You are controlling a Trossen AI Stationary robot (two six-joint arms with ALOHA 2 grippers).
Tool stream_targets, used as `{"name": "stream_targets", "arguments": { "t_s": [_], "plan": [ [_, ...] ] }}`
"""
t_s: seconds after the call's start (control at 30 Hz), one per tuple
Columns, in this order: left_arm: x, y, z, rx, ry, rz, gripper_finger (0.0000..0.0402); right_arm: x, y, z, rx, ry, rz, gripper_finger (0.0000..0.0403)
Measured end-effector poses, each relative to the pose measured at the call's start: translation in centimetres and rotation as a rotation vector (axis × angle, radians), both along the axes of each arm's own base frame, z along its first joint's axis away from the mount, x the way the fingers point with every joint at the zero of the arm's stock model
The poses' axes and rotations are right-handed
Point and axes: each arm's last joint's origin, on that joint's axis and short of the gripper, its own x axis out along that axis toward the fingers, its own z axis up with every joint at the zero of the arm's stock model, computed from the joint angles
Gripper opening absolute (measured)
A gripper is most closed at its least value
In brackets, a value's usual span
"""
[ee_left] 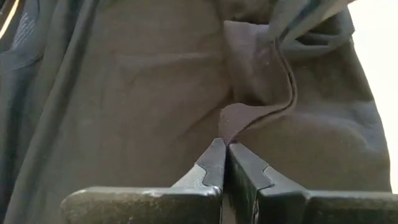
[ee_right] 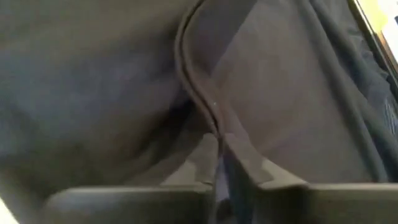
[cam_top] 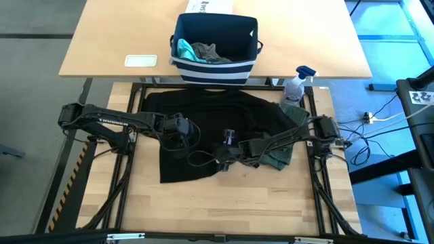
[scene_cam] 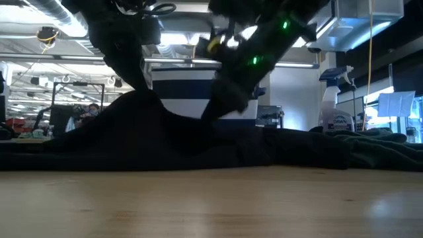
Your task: Fold Laundry from Bin
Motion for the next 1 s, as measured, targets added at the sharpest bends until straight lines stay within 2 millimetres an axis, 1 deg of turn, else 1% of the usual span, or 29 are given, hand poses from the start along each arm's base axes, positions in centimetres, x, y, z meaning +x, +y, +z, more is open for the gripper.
{"name": "stream_targets", "arguments": {
  "t_s": [0.03, 0.07, 0.2, 0.27, 0.33, 0.4, 0.47, 0.53, 0.67, 0.77, 0.87, 1.0],
  "plan": [
    [0.0, 0.0, 0.0, 0.000, 0.000, 0.000, 0.0005, -0.2, 0.0, 0.7, 0.010, -0.014, -0.008, 0.0010],
    [-0.1, 0.0, 0.1, 0.000, -0.001, -0.001, 0.0005, -0.4, -0.1, 1.3, 0.021, -0.028, -0.017, 0.0009],
    [-0.6, -0.1, 0.9, -0.006, -0.013, -0.008, 0.0005, -1.7, -0.2, 4.1, 0.100, -0.049, 0.001, 0.0023],
    [-0.8, -0.4, 2.2, -0.026, -0.045, -0.023, 0.0005, -2.6, -0.2, 5.6, 0.159, -0.044, 0.027, 0.0016],
    [-1.1, -0.8, 3.7, -0.072, -0.086, -0.055, 0.0005, -3.7, -0.1, 6.8, 0.230, -0.015, 0.052, 0.0005],
    [-1.6, -1.4, 5.0, -0.135, -0.111, -0.095, 0.0005, -4.8, -0.2, 7.7, 0.286, 0.016, 0.060, 0.0004],
    [-1.9, -1.9, 5.9, -0.191, -0.144, -0.111, 0.0005, -5.8, -0.2, 8.7, 0.320, 0.029, 0.053, 0.0008],
    [-2.1, -2.5, 6.5, -0.230, -0.163, -0.115, 0.0005, -6.4, -0.3, 9.3, 0.340, 0.035, 0.048, 0.0008],
    [-2.4, -3.4, 6.7, -0.256, -0.169, -0.121, 0.0005, -6.3, -0.2, 9.3, 0.418, 0.017, 0.017, 0.0007],
    [-2.4, -3.6, 6.7, -0.246, -0.171, -0.109, 0.0005, -5.6, -0.1, 8.3, 0.410, 0.037, 0.017, 0.0027],
    [-2.4, -3.5, 6.7, -0.245, -0.173, -0.083, 0.0005, -5.1, -0.1, 6.3, 0.351, 0.069, 0.003, 0.0073],
    [-2.4, -3.6, 6.7, -0.271, -0.172, -0.069, 0.0005, -4.2, -0.3, 4.2, 0.263, 0.086, -0.062, 0.0149]
  ]
}}
